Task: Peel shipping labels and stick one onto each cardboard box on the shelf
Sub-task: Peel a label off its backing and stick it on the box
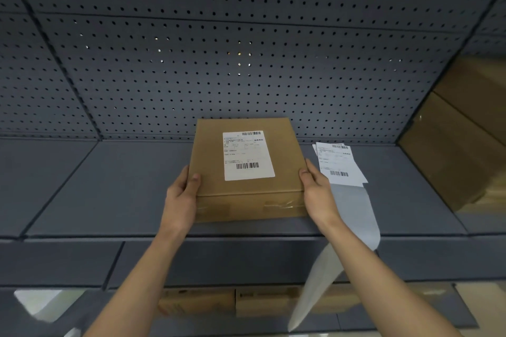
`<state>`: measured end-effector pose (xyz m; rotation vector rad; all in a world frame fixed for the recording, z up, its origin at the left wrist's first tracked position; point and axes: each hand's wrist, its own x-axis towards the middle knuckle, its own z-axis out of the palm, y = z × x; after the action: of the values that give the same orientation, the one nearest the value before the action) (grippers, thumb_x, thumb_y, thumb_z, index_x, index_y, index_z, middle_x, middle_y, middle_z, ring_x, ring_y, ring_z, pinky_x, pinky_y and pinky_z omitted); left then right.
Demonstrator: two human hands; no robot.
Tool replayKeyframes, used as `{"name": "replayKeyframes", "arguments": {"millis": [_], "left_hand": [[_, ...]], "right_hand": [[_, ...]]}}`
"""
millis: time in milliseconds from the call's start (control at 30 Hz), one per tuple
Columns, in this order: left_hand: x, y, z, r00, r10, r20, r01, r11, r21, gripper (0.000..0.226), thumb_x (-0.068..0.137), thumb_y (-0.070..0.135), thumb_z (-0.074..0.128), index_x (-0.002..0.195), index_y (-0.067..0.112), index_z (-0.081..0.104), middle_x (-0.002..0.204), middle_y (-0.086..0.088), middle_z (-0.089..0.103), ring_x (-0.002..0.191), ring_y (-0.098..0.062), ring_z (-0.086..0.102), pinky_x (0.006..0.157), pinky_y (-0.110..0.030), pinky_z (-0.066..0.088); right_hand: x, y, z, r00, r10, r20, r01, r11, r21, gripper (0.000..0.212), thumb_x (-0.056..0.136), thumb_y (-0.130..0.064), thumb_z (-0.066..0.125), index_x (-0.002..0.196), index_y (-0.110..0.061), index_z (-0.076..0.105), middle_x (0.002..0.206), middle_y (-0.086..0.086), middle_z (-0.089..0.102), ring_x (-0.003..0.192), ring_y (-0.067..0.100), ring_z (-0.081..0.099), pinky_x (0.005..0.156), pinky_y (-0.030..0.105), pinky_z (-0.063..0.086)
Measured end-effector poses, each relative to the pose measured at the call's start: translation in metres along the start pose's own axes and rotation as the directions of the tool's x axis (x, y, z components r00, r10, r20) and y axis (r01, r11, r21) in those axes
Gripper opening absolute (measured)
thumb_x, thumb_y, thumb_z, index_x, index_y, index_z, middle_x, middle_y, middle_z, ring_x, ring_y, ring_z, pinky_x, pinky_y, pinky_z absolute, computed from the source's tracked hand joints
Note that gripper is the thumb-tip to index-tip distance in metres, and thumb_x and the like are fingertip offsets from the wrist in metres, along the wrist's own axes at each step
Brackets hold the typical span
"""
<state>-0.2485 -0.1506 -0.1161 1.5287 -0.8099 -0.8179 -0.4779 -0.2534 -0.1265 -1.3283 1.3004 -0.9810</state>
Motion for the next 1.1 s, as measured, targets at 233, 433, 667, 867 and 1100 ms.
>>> {"name": "replayKeyframes", "arguments": {"millis": [233, 433, 667, 867, 1100], "left_hand": [[-0.028, 0.012, 0.019, 0.998, 0.059, -0.029, -0.059, 0.998, -0.008, 0.028, 0.105, 0.024, 0.043, 0.116, 0.041, 0.063, 0.112, 0.019, 0.072, 0.107, -0.002, 0.065, 0.101, -0.032, 0.047], [-0.057, 0.019, 0.029, 0.993, 0.104, -0.064, -0.106, 0.994, -0.021, 0.033, 0.105, 0.025, 0.044, 0.108, 0.052, 0.062, 0.107, 0.025, 0.071, 0.104, 0.0, 0.065, 0.096, -0.03, 0.048], [-0.077, 0.022, 0.043, 0.989, 0.145, 0.03, -0.143, 0.987, -0.072, 0.032, 0.104, 0.028, 0.045, 0.127, 0.044, 0.059, 0.117, 0.027, 0.068, 0.112, 0.0, 0.062, 0.1, -0.034, 0.05], [-0.107, 0.025, 0.064, 0.965, 0.183, 0.187, -0.165, 0.98, -0.107, 0.034, 0.105, 0.017, 0.044, 0.13, 0.038, 0.052, 0.101, 0.039, 0.062, 0.092, 0.026, 0.055, 0.074, 0.005, 0.039], [-0.149, 0.023, 0.12, 0.89, 0.179, 0.419, -0.124, 0.98, -0.156, 0.039, 0.105, 0.018, 0.044, 0.134, 0.043, 0.046, 0.111, 0.044, 0.059, 0.105, 0.024, 0.052, 0.09, -0.002, 0.04]], "right_hand": [[-0.02, -0.008, -0.03, 0.998, -0.053, 0.015, 0.053, 0.998, 0.044, 0.034, 0.106, -0.019, 0.039, 0.135, -0.028, 0.054, 0.117, -0.03, 0.063, 0.11, -0.015, 0.056, 0.084, -0.001, 0.037], [-0.041, -0.007, -0.052, 0.989, -0.148, 0.01, 0.147, 0.988, 0.044, 0.039, 0.104, -0.011, 0.036, 0.13, -0.031, 0.058, 0.103, -0.036, 0.066, 0.097, -0.015, 0.059, 0.085, 0.001, 0.041], [-0.083, -0.007, -0.08, 0.979, -0.169, -0.113, 0.177, 0.982, 0.062, 0.041, 0.106, -0.018, 0.036, 0.144, -0.031, 0.044, 0.124, -0.029, 0.055, 0.106, -0.018, 0.053, 0.083, -0.004, 0.037], [-0.141, 0.001, -0.111, 0.944, -0.124, -0.304, 0.138, 0.99, 0.023, 0.043, 0.107, -0.022, 0.037, 0.149, -0.027, 0.039, 0.138, -0.022, 0.048, 0.118, -0.008, 0.047, 0.08, -0.008, 0.031], [-0.209, 0.019, -0.176, 0.855, -0.118, -0.505, 0.109, 0.993, -0.047, 0.039, 0.106, -0.02, 0.036, 0.141, -0.031, 0.051, 0.123, -0.027, 0.06, 0.109, -0.014, 0.054, 0.084, 0.001, 0.038]]}}
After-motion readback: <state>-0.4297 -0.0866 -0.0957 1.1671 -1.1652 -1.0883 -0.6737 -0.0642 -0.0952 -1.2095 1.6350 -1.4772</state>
